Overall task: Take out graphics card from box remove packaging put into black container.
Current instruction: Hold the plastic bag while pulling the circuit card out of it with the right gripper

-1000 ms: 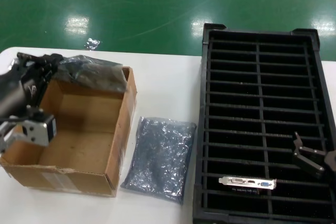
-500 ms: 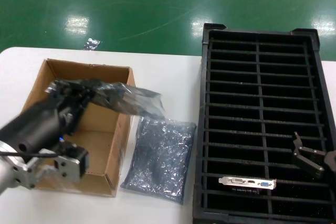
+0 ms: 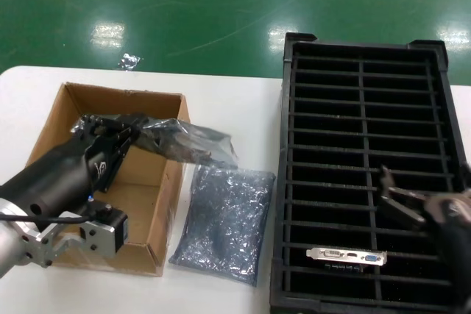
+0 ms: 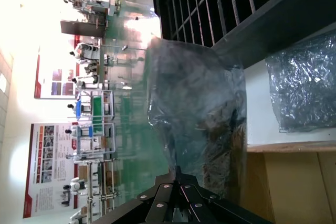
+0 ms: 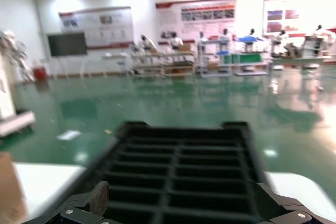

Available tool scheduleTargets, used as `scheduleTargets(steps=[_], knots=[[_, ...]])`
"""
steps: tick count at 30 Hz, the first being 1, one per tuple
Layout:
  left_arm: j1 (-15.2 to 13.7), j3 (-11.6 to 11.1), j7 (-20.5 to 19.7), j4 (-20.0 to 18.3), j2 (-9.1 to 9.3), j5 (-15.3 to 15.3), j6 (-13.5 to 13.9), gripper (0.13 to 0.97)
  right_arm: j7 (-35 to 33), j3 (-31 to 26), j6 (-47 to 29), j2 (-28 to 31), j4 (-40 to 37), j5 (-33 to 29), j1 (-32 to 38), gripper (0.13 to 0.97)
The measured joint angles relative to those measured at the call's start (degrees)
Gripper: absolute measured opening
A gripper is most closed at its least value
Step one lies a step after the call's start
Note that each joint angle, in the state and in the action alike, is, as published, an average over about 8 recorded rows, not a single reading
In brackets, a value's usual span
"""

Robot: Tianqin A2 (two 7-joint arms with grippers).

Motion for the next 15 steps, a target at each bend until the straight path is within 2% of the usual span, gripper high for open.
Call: scheduleTargets(steps=[7,15], knots=[[0.0,0.0,0.0,0.0,0.0,0.0,0.0,0.139,-1.6,-2.6,-2.1,-3.1,0.7,-0.2,2.0,0.966],[0.0,0.0,0.0,0.0,0.0,0.0,0.0,0.139,-3.4,-4.6,-2.3,-4.1,-0.4,-1.6,3.7,0.932]])
